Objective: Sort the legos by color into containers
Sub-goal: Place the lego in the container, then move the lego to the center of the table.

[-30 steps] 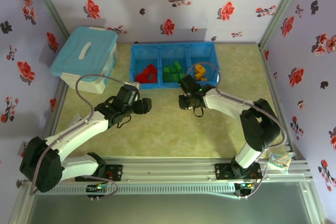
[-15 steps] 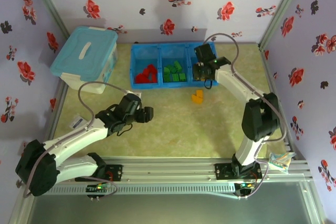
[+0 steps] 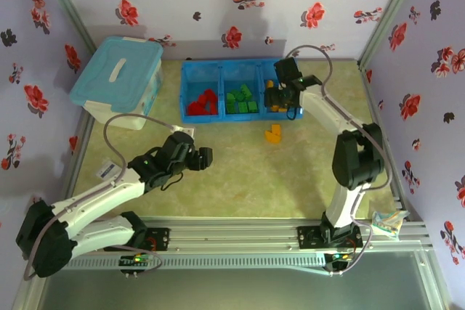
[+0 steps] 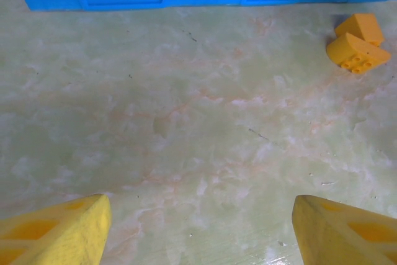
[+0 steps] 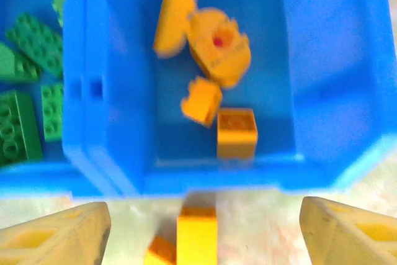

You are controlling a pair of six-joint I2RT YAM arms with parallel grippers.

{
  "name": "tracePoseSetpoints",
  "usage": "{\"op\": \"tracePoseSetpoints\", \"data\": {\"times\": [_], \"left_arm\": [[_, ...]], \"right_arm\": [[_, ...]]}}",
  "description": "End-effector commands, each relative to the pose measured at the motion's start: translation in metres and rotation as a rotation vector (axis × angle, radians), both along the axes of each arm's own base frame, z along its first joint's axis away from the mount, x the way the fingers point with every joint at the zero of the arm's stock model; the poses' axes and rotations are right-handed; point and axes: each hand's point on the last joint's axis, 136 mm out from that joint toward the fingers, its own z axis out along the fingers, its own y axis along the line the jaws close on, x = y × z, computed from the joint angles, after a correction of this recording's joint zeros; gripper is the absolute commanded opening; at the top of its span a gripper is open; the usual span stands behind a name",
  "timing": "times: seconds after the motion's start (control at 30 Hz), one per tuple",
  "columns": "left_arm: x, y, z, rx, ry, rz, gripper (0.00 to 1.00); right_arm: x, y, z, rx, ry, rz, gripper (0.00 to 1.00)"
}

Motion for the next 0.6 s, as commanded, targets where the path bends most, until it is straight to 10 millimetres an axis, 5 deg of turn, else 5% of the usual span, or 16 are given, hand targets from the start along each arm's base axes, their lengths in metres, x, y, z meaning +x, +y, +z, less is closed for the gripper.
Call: {"op": "tracePoseSetpoints", "data": {"times": [0.0, 0.27, 0.57], "left_arm": [[0.002, 0.003, 0.001, -0.003, -0.017, 0.023, 0.77], [0.001, 0.002, -0.01, 0.003, 0.003, 0.028, 0.76], [-0.002, 0.007, -0.011, 0.004, 0.004, 0.035, 0.76]], "right_arm": [[-0.026, 0.005, -0.002, 0.051, -0.017, 0.033, 0.79], [-0.084, 0.014, -0.075, 0.089, 0.111, 0.104, 0.8], [-0.076, 0.035, -0.098, 0.053, 0.136, 0.171, 0.8]]}}
